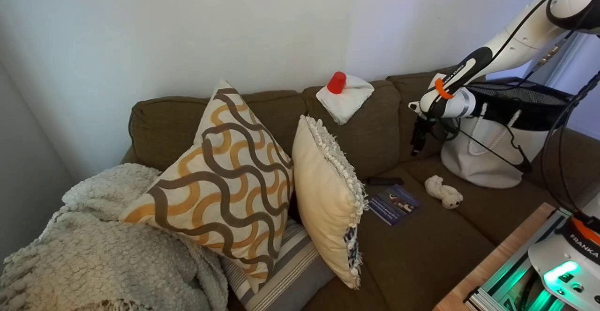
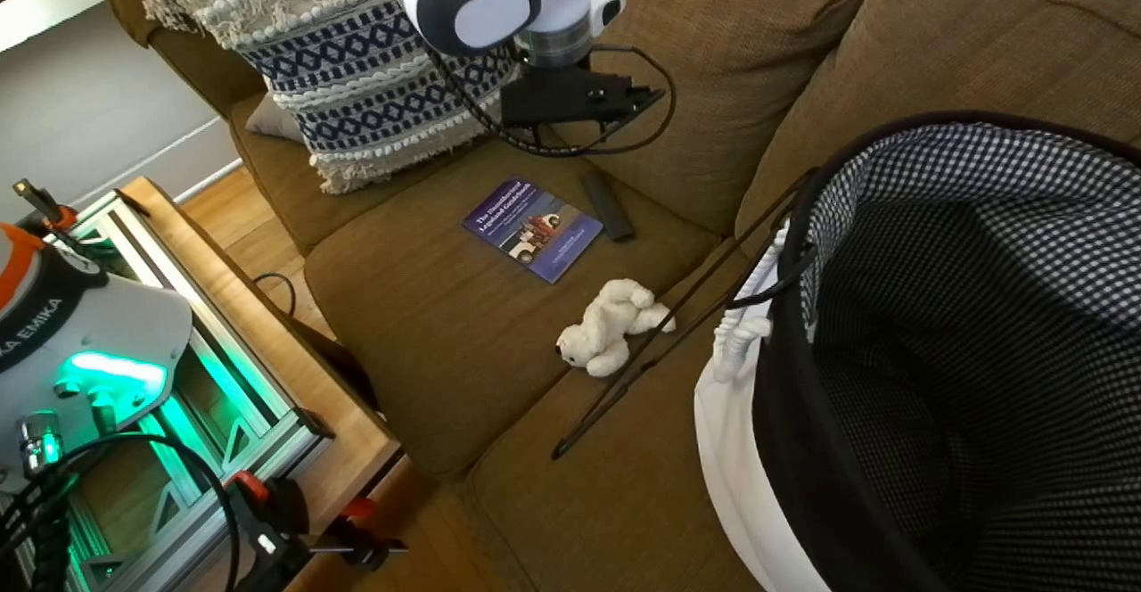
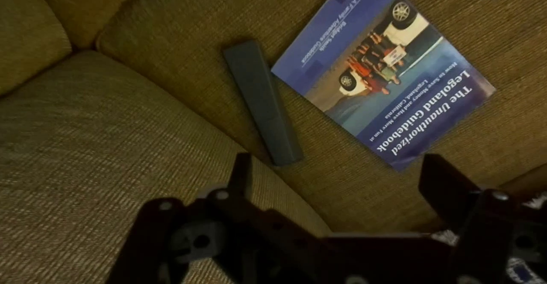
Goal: Move the remote control from the seat to the backrest of the couch
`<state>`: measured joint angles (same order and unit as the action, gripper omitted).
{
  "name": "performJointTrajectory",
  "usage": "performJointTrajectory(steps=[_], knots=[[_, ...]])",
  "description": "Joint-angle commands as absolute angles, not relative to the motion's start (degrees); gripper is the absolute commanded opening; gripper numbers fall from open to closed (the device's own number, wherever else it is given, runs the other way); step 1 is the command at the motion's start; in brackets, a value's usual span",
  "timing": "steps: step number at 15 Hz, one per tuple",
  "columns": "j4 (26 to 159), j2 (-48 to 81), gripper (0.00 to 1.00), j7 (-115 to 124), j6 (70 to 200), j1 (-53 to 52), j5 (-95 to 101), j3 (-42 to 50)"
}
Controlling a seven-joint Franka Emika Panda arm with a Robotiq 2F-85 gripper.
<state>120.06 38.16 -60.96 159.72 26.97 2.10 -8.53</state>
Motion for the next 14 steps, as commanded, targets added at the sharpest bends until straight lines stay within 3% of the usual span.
performJointTrajectory(steps=[1,8,14], knots=[[113.8,46.9,1.0,-73.9,158.7,35.8,-1.9,-15.7],[102.6,59.2,1.0,-74.4,151.1,31.4,-0.2,-9.1],[102.5,60.7,1.0,-75.5,157.3,31.1,-1.0,-9.7]])
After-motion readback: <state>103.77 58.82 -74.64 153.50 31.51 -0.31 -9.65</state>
